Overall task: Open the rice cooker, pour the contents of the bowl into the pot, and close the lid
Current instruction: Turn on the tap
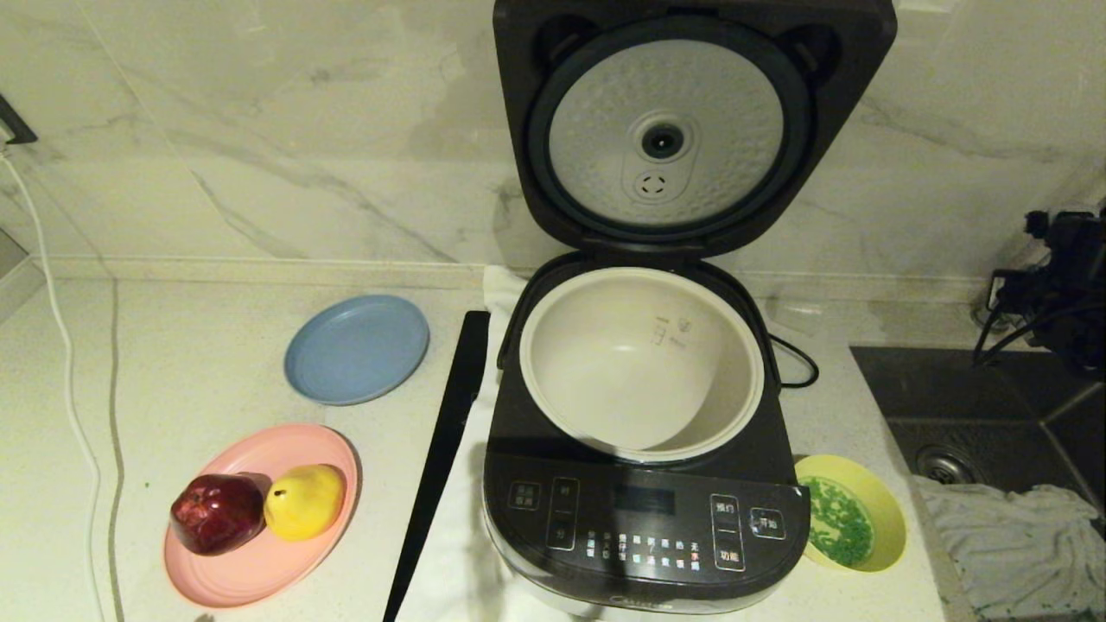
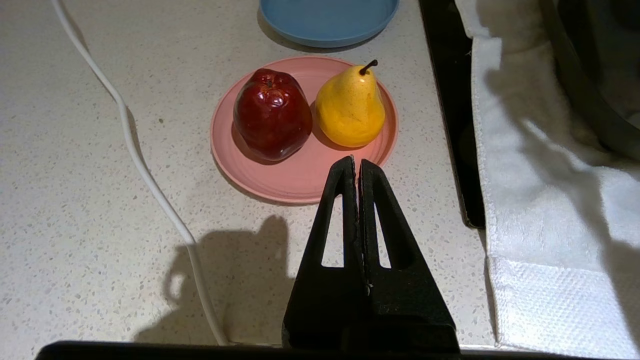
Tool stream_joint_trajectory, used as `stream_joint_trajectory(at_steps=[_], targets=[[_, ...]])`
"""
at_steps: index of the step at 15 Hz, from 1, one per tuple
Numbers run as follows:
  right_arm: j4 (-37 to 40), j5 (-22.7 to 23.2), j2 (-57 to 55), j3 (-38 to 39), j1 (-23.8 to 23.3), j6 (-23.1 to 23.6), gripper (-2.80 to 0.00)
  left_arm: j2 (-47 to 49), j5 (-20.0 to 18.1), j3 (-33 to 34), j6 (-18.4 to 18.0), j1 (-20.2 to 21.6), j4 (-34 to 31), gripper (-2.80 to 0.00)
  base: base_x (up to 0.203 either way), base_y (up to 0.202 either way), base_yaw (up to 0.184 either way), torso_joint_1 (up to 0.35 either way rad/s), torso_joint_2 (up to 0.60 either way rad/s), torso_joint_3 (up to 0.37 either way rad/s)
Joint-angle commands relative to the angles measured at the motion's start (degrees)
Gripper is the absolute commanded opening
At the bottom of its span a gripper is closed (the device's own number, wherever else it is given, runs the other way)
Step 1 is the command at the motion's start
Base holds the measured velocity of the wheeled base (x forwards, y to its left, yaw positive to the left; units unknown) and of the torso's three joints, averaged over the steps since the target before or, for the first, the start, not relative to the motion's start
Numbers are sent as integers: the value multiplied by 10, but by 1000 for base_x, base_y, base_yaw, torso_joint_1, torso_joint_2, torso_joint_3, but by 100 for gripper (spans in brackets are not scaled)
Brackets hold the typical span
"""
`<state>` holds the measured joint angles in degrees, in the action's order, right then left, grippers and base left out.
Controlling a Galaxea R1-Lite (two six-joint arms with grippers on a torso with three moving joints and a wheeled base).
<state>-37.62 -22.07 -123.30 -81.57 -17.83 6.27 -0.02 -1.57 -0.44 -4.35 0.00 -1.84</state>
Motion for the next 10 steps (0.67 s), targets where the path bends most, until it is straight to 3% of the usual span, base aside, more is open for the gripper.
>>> stream_joint_trajectory(at_steps=[1,10], targets=[[-2,-2,-39,-36,0,5,-280,0,0,0,0,0,0,-280,0,0,0,0,0,0],[10,-9,-77,-120,-1,30,-280,0,0,0,0,0,0,-280,0,0,0,0,0,0]])
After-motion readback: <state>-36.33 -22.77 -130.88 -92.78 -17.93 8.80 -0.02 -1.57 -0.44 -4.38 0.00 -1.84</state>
